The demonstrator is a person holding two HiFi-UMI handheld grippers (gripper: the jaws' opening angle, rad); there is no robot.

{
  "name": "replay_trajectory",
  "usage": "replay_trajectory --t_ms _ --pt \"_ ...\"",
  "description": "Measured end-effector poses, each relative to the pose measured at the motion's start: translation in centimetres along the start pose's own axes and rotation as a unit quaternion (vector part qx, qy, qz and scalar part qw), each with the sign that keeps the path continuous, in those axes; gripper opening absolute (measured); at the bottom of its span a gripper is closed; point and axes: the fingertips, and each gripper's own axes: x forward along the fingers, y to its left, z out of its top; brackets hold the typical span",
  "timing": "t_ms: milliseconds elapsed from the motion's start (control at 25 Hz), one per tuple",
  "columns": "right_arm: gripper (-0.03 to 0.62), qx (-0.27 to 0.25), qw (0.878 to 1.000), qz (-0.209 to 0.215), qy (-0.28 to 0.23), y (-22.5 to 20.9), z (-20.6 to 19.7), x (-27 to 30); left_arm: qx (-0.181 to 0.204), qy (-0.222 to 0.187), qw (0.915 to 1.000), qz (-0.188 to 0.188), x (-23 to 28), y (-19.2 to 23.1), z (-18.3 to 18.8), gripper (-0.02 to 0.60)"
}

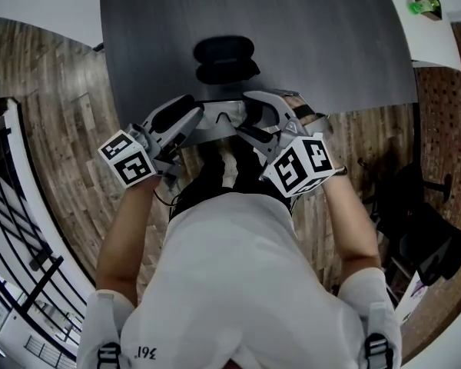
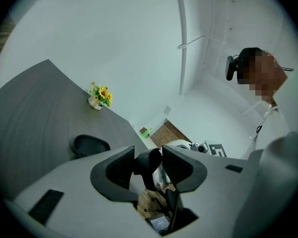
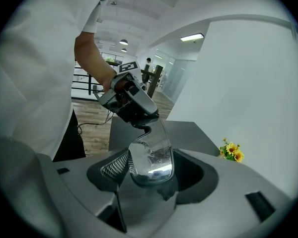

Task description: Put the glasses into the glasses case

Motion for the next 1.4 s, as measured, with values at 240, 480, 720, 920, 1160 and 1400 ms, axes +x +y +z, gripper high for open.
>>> replay_trajectory --t_ms 240,480,720,920,1160,1400 --pt "0.287 -0.010 0.999 0.032 -0.007 -1.3 -1.7 1.2 0.003 0.019 0.9996 0.021 1.4 1.8 -0.5 0.169" --pt "0.287 -0.010 0.998 0.058 -0.006 -2.4 -3.8 3.4 0.002 0.038 0.9983 0.044 2.7 4.4 -0.9 0.172" --pt "0.287 -0.005 0.998 0.070 0.002 -3.5 -5.5 5.9 -0.013 0.039 0.9979 0.050 3.8 7.6 -1.2 0.175" --pt "0.287 -0.005 0.998 0.070 0.010 -4.6 -6.3 7.7 -0.013 0.039 0.9974 0.060 4.4 9.7 -0.7 0.176" --pt "0.287 -0.001 0.998 0.069 0.015 -5.4 -7.0 9.0 -0.017 0.046 0.9967 0.065 5.1 11.3 -0.4 0.176" --pt "0.287 -0.018 0.998 0.054 0.022 -6.1 -8.2 10.6 -0.016 0.055 0.9952 0.079 5.7 13.0 -0.5 0.179"
